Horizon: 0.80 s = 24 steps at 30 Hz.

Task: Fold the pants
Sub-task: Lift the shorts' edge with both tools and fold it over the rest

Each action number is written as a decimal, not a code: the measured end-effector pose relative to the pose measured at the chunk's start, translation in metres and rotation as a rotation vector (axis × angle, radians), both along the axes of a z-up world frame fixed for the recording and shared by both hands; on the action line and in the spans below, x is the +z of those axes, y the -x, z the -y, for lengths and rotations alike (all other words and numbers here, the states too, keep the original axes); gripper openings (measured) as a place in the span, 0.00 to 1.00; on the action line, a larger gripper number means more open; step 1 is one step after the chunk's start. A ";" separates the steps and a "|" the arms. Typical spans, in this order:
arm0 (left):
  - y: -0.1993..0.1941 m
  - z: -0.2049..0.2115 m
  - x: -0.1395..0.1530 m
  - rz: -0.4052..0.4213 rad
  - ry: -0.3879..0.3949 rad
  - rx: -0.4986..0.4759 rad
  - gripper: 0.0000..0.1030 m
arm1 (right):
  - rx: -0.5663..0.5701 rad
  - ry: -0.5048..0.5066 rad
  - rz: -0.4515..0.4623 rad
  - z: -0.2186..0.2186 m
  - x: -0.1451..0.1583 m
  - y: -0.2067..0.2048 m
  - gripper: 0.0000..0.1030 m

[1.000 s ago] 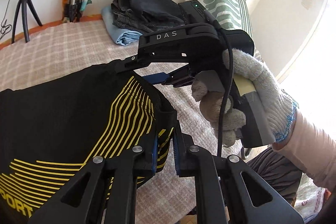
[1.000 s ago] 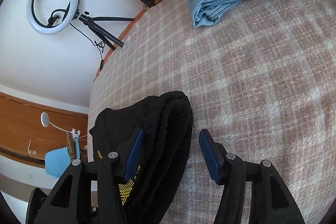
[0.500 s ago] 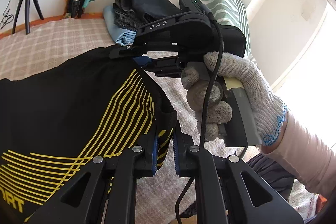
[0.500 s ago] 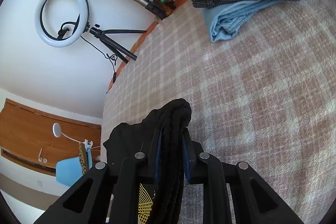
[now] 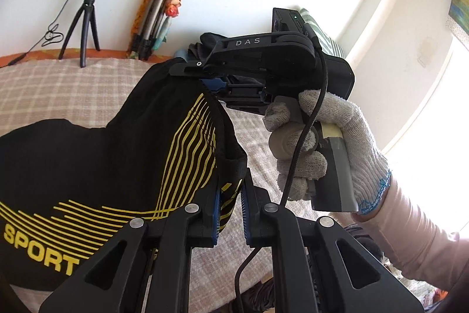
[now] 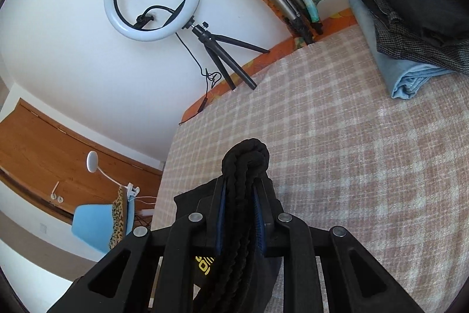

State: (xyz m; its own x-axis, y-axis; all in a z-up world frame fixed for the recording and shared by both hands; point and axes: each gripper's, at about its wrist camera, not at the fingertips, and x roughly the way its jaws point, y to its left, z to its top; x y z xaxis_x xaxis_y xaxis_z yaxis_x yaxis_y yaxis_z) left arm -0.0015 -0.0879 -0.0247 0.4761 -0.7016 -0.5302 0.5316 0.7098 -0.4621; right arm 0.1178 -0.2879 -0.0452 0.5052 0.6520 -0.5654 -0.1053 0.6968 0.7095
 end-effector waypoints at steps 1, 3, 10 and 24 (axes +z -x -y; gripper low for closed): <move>0.000 -0.008 0.001 0.002 0.011 0.018 0.10 | 0.011 0.009 0.008 -0.010 0.004 -0.001 0.16; 0.003 -0.028 0.003 0.004 0.029 0.057 0.10 | 0.035 0.028 0.017 -0.032 0.011 -0.004 0.16; 0.008 -0.098 -0.002 -0.005 0.053 0.203 0.10 | 0.134 0.076 0.026 -0.120 0.015 -0.018 0.16; 0.026 -0.208 -0.046 -0.097 0.090 0.462 0.10 | 0.308 0.212 -0.002 -0.279 -0.024 -0.037 0.16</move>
State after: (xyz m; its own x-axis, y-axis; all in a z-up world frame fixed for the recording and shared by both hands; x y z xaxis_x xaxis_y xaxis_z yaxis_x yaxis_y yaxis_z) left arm -0.0278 0.1202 -0.0702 0.7001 -0.4739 -0.5342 0.1216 0.8163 -0.5647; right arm 0.1552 -0.0093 -0.0696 0.3027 0.6418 -0.7046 -0.3315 0.7640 0.5535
